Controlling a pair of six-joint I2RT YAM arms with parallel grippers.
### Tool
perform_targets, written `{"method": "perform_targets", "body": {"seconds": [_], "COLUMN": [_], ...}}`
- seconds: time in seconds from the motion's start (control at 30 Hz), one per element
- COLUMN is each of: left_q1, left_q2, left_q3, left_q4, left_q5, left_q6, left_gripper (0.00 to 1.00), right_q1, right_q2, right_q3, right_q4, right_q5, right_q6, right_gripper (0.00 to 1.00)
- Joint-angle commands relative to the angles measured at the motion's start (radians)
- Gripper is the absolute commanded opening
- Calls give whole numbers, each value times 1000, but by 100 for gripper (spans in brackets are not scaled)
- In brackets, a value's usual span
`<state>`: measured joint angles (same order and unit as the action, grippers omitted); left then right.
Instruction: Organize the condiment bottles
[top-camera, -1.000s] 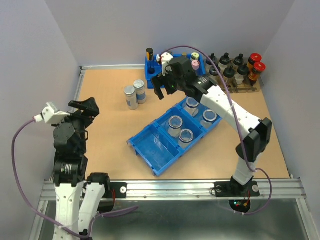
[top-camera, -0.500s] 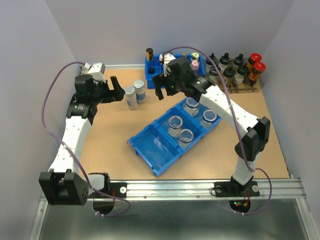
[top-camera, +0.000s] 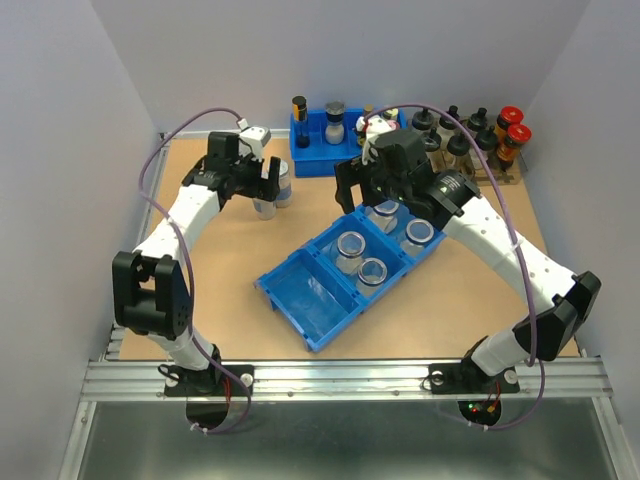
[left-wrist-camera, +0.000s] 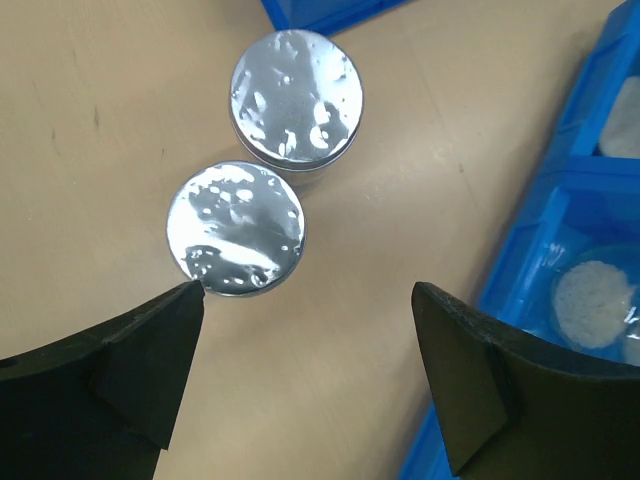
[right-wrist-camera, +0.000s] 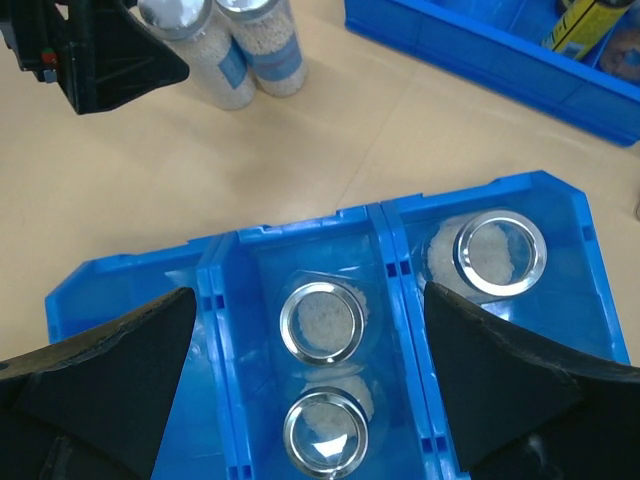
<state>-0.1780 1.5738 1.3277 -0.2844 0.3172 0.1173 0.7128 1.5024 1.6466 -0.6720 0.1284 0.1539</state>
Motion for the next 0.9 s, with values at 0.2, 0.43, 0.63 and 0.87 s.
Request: {"method": "perform_targets", "body": {"seconds": [0.2, 0.43, 0.63, 0.87], "left_q1": [-60, -66, -66, -69], "left_q2": [9, 72, 143, 222], "left_q3": [90, 125, 172, 248], "left_q4": [30, 5, -18, -61], "left_q5": [-308, -291, -237, -233], "left_q6": [41, 71, 78, 71], "left_gripper": [96, 96, 96, 90], "right_q1": [-1, -3, -3, -7], "right_q2": [-51, -38, -33, -42], "right_q3": [-70, -74, -74, -85], "right_q4": [-24, -29, -32, -34], "right_q5": [43, 48, 60, 74], "right_q6": [-10, -22, -36, -45], "right_gripper": [100, 100, 100, 100]}}
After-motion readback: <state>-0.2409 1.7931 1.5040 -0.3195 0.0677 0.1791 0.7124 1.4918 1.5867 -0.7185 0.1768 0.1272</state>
